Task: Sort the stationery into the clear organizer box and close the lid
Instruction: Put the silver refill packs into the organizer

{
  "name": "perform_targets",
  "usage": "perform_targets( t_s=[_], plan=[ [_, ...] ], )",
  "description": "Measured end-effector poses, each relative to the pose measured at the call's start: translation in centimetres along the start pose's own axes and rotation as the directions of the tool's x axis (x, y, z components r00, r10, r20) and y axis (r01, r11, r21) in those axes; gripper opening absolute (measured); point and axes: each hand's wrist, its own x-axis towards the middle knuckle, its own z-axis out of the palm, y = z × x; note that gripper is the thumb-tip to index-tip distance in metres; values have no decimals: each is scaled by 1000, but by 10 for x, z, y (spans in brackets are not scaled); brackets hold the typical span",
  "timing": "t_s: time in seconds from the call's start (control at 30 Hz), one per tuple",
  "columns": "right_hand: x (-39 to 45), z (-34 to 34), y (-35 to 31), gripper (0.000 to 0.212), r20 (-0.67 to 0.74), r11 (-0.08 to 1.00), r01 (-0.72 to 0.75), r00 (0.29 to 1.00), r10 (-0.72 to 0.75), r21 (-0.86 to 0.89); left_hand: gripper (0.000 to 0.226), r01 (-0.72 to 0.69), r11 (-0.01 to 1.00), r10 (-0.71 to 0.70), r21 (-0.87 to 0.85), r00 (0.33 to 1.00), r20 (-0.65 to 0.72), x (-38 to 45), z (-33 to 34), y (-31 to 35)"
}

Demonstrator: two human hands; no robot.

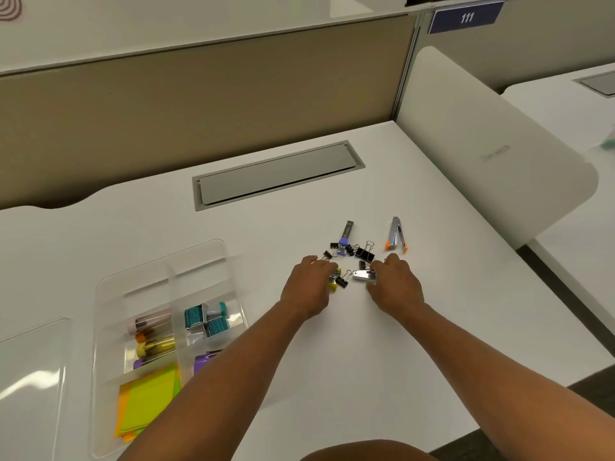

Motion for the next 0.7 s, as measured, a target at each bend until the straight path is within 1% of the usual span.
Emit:
perform_targets(
  t_s=[0.1, 0.2, 0.3, 0.4, 0.5, 0.57, 0.6, 0.63, 0.7],
  plan=[
    [2, -1, 1, 24, -13, 1000, 10, 1000, -10, -15, 51, -1, 995, 1, 96, 1000, 0, 1, 1, -1],
    [2, -4, 2, 26, -11, 1000, 17, 1000, -17, -20, 47, 11, 993, -12, 117, 1000, 4, 0, 1, 0],
    [0, -8, 0, 28, -34, 1000, 16, 999, -15, 17, 45, 51, 998, -50, 34, 998, -28, -4, 1, -1],
    [-4, -14, -8, 30, -76, 995, 40, 997, -33, 91, 46, 74, 995, -80, -71, 993, -83, -11, 0, -3],
    [-7, -20, -21, 27, -127, 972, 69, 991, -41, 226, 44, 79, 984, -103, -158, 983, -150, -17, -7, -4],
    [-8, -23, -31, 23, -127, 909, 66, 992, -15, 411, 41, 68, 978, -109, -199, 973, -201, -22, -15, -7],
    [-9, -25, -37, 21, -108, 854, 48, 994, 10, 518, 39, 63, 973, -113, -220, 968, -223, -25, -19, -8],
    [-10, -26, -43, 20, -78, 786, 23, 996, 32, 618, 38, 59, 968, -120, -244, 963, -242, -29, -24, -9],
    [-12, -27, -57, 20, 14, 612, -47, 998, 59, 790, 36, 46, 957, -127, -286, 954, -273, -37, -34, -15]
  ],
)
